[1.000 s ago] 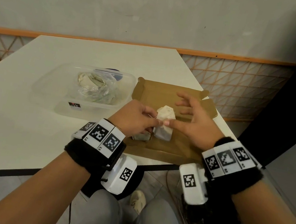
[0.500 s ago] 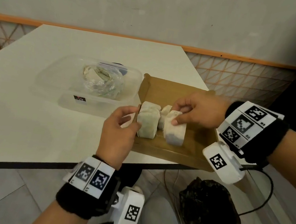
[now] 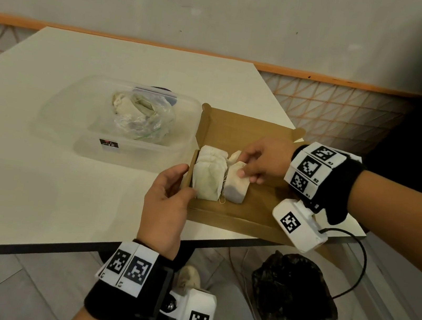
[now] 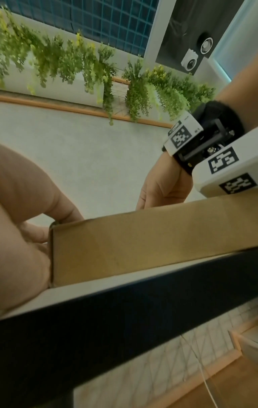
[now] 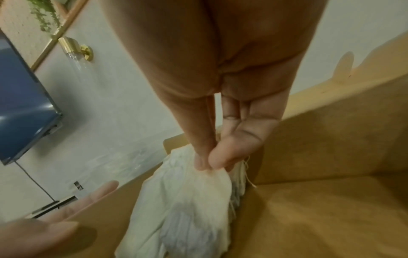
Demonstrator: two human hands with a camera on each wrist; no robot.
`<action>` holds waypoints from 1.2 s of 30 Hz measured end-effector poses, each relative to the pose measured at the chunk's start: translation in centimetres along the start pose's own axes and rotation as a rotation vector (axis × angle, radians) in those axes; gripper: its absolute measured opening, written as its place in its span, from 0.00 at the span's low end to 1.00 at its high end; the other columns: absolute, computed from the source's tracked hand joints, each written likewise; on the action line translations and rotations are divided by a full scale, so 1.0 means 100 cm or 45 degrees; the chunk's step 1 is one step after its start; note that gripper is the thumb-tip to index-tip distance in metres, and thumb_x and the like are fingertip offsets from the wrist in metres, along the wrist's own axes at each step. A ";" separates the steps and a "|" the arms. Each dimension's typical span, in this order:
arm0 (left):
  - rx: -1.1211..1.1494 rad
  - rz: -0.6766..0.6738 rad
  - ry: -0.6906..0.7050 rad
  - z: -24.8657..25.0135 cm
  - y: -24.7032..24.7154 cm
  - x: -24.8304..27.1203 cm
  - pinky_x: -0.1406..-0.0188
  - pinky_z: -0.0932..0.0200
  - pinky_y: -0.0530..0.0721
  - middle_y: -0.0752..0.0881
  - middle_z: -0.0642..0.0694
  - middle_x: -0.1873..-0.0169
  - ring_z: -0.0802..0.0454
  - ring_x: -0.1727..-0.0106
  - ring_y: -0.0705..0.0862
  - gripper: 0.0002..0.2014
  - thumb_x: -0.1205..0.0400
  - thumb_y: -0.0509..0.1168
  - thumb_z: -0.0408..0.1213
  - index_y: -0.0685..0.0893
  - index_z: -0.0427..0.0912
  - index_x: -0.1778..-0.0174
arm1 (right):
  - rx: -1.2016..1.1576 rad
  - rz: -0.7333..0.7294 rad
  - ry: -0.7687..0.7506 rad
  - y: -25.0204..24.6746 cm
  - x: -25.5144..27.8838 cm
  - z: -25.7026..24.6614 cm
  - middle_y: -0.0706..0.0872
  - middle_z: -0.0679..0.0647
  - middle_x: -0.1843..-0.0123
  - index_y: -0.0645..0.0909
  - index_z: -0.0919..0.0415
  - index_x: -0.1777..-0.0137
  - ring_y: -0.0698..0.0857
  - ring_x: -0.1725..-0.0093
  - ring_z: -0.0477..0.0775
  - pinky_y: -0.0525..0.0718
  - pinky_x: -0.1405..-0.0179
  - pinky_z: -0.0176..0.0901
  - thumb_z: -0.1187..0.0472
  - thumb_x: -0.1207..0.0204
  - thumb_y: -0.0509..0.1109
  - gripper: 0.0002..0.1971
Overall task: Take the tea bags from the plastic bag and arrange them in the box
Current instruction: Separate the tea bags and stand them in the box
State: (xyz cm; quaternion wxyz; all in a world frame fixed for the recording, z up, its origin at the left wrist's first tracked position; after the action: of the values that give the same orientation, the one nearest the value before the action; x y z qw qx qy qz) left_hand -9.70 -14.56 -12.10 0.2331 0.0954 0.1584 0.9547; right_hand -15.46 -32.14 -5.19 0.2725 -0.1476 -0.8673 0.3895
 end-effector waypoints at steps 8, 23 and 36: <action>-0.054 -0.024 0.031 0.003 -0.001 0.001 0.44 0.65 0.82 0.86 0.45 0.42 0.52 0.40 0.83 0.20 0.24 0.67 0.21 0.82 0.39 0.36 | 0.056 -0.075 0.022 0.003 0.004 -0.012 0.84 0.53 0.74 0.82 0.67 0.47 0.80 0.82 0.38 0.82 0.75 0.28 0.72 0.28 0.72 0.10; 0.206 -0.043 -0.212 0.001 0.005 -0.016 0.38 0.52 0.82 0.86 0.43 0.41 0.48 0.38 0.84 0.11 0.21 0.66 0.26 0.85 0.44 0.48 | -0.461 0.221 0.203 0.003 0.055 0.034 0.87 0.54 0.62 0.82 0.65 0.54 0.85 0.66 0.47 0.87 0.66 0.33 0.68 0.24 0.68 0.02; 0.161 -0.053 -0.114 -0.001 0.001 -0.013 0.33 0.52 0.80 0.87 0.44 0.41 0.49 0.36 0.84 0.14 0.20 0.63 0.22 0.84 0.42 0.44 | -0.483 0.484 -0.122 0.031 0.048 0.037 0.81 0.51 0.61 0.82 0.53 0.41 0.78 0.63 0.46 0.81 0.51 0.44 0.65 0.23 0.69 0.13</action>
State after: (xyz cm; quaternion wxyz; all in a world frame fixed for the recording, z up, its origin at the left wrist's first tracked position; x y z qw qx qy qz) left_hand -8.61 -15.30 -12.33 0.2533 0.1492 0.2097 0.9325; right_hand -21.33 -30.02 -7.86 0.1207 -0.3377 -0.8934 0.2707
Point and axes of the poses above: each hand's wrist, its own x-axis away from the middle knuckle, its own y-axis out of the palm, z = x × y, the point moved 8 cm from there along -x, towards the middle knuckle
